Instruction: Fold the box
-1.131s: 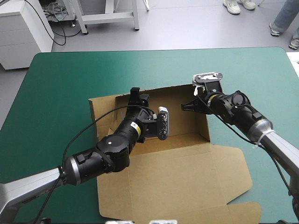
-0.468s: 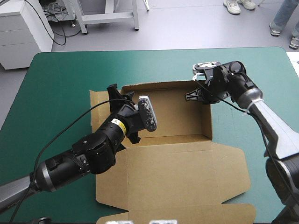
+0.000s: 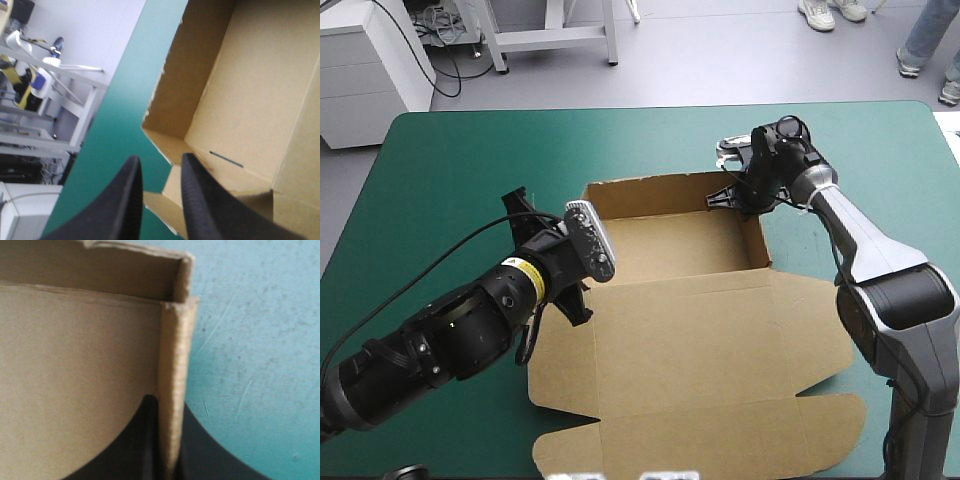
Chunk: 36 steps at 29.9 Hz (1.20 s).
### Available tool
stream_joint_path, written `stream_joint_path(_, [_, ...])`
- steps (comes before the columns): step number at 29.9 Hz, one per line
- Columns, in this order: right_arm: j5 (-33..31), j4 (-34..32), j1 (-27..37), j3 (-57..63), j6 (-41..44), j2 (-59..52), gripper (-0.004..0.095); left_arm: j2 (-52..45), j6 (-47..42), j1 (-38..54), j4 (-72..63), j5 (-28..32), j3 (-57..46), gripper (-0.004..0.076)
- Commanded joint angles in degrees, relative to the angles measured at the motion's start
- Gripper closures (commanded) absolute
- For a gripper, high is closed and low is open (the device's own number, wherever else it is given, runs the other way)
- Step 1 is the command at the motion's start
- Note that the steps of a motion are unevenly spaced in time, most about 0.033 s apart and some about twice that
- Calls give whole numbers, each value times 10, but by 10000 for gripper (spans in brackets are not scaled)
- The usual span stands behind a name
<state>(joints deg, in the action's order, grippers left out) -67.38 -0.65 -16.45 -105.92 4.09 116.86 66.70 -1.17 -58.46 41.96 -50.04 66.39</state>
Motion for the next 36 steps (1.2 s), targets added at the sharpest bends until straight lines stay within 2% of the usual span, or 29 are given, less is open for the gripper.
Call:
stream_joint_path(1, [-43, 1, 2, -8, -27, -11, 920, -12, 44, 51, -90, -15, 19, 696])
stream_joint_path(3, [-43, 6, 2, -8, -32, -7, 920, -12, 65, 104, -173, -14, 18, 730])
stream_joint_path(7, [-43, 6, 2, -10, -33, -7, 920, -15, 82, 231, -316, -13, 15, 730])
stream_joint_path(9, [-43, 6, 2, -10, -33, -7, 920, -27, 119, 277, -378, -4, 2, 730])
stream_joint_path(13, [-43, 6, 2, -10, -46, -7, 920, -87, 181, 337, -493, 63, -81, 731])
stream_joint_path(22, [-43, -1, 2, -18, -51, -7, 917, -279, 190, 348, -529, 146, -295, 730])
stream_joint_path(26, [-42, -1, 2, -51, -50, -7, 856, -386, 182, 348, -550, 138, -343, 730])
stream_joint_path(32, [-42, 2, 2, -108, -55, -7, 846, -509, 168, 348, -550, 94, -380, 731])
stream_joint_path(34, [-43, 13, 2, -120, -69, -7, 806, -534, 153, 348, -542, 78, -388, 732])
stream_joint_path(36, [-43, 21, 2, -128, -73, -7, 702, -552, 122, 348, -516, 68, -393, 732])
